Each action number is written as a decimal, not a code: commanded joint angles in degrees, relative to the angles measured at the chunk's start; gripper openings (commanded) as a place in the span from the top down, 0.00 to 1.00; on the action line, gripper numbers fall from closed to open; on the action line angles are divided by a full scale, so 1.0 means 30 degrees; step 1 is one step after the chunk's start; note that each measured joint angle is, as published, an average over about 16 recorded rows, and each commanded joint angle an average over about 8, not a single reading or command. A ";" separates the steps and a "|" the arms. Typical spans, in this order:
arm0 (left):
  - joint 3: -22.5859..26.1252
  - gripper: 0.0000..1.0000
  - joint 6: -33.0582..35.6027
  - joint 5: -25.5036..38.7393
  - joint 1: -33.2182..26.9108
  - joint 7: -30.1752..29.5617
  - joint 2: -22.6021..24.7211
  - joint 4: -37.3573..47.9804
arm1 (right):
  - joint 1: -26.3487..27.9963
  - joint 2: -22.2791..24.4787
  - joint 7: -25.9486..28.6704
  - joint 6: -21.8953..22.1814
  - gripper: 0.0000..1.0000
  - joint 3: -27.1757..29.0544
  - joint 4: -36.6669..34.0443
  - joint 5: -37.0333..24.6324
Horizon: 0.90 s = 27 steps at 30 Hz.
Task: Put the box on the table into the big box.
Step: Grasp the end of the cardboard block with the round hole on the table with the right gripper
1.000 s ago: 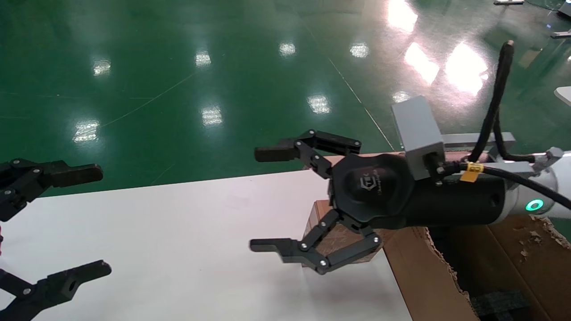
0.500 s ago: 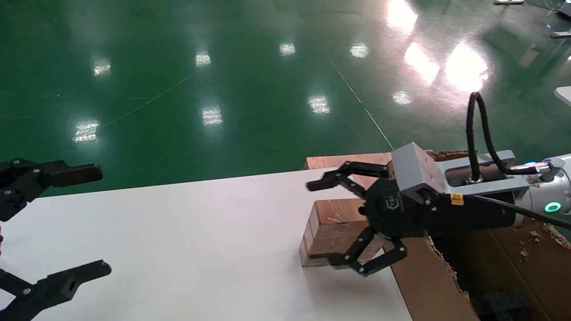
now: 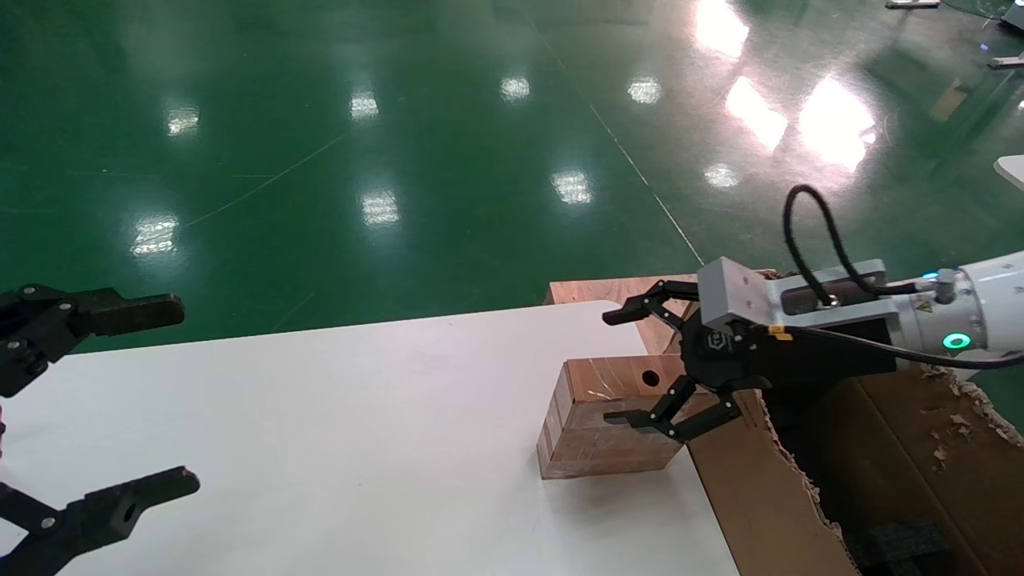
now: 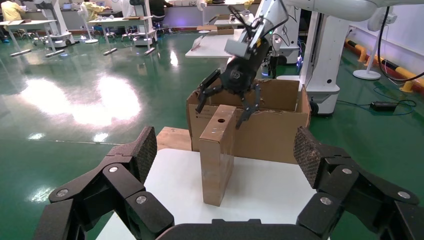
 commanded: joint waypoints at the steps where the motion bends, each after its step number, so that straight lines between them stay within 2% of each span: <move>1: 0.0000 0.00 0.0000 0.0000 0.0000 0.0000 0.0000 0.0000 | 0.0498 -0.0276 -0.0443 0.0014 0.00 -0.0445 -0.0707 -0.0644; 12: 0.0002 0.00 -0.0001 -0.0001 -0.0001 0.0001 -0.0001 0.0000 | 0.2099 -0.1151 -0.2021 -0.0132 0.00 -0.2536 -0.3740 -0.1591; 27: 0.0004 0.00 -0.0002 -0.0003 -0.0001 0.0002 -0.0002 0.0000 | 0.3175 -0.1428 -0.3124 -0.0189 0.00 -0.5093 -0.5487 -0.0723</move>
